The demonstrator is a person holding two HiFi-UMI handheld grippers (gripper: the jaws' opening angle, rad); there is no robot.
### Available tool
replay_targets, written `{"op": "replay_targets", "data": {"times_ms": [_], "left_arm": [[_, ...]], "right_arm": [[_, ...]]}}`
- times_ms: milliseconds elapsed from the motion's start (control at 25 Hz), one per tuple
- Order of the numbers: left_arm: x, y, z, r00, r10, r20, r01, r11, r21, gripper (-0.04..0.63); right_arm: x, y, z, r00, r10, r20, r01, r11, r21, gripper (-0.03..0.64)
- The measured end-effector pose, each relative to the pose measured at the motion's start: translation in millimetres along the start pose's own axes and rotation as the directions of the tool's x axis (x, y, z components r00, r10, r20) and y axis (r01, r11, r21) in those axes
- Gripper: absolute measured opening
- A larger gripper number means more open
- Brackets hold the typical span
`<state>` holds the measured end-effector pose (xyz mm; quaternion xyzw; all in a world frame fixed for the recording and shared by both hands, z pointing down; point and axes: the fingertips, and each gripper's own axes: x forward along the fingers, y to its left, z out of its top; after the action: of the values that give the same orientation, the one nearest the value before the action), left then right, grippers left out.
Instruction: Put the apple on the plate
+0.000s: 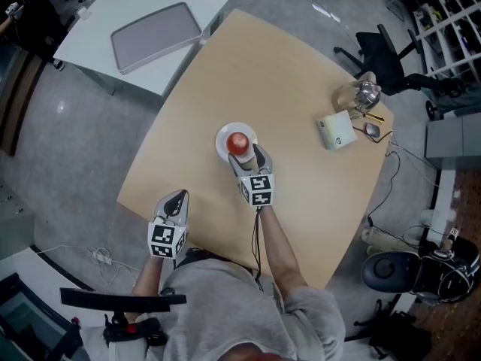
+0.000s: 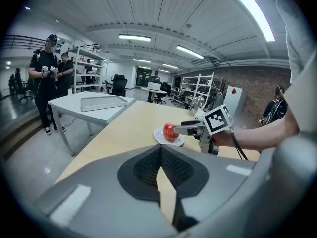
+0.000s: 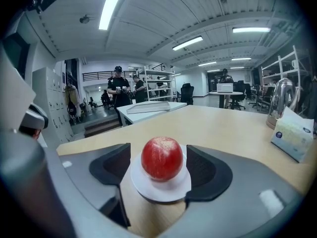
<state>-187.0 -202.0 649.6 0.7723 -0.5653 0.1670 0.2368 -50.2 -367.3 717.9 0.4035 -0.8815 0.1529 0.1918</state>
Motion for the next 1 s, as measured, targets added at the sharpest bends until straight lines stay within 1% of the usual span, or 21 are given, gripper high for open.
{"op": "replay_targets", "data": {"times_ms": [400, 760, 1000], "left_arm": [[-19.0, -4.5, 8.5, 0.999, 0.015, 0.042, -0.016, 1.0, 0.02, 0.02], [-40.4, -22.7, 13.1, 0.997, -0.003, 0.082, 0.0, 0.999, 0.044, 0.02], [-58.4, -30.9, 25.1, 0.993, -0.007, 0.121, 0.0, 0.998, 0.061, 0.02]], "right_arm": [[-27.6, 8.5, 10.9, 1.0, -0.009, 0.026, 0.01, 1.0, -0.003, 0.318], [-66.1, 25.9, 15.5, 0.998, -0.019, 0.059, 0.019, 1.0, -0.001, 0.27], [-96.6, 39.4, 23.2, 0.996, -0.03, 0.086, 0.03, 1.0, 0.003, 0.242]]}}
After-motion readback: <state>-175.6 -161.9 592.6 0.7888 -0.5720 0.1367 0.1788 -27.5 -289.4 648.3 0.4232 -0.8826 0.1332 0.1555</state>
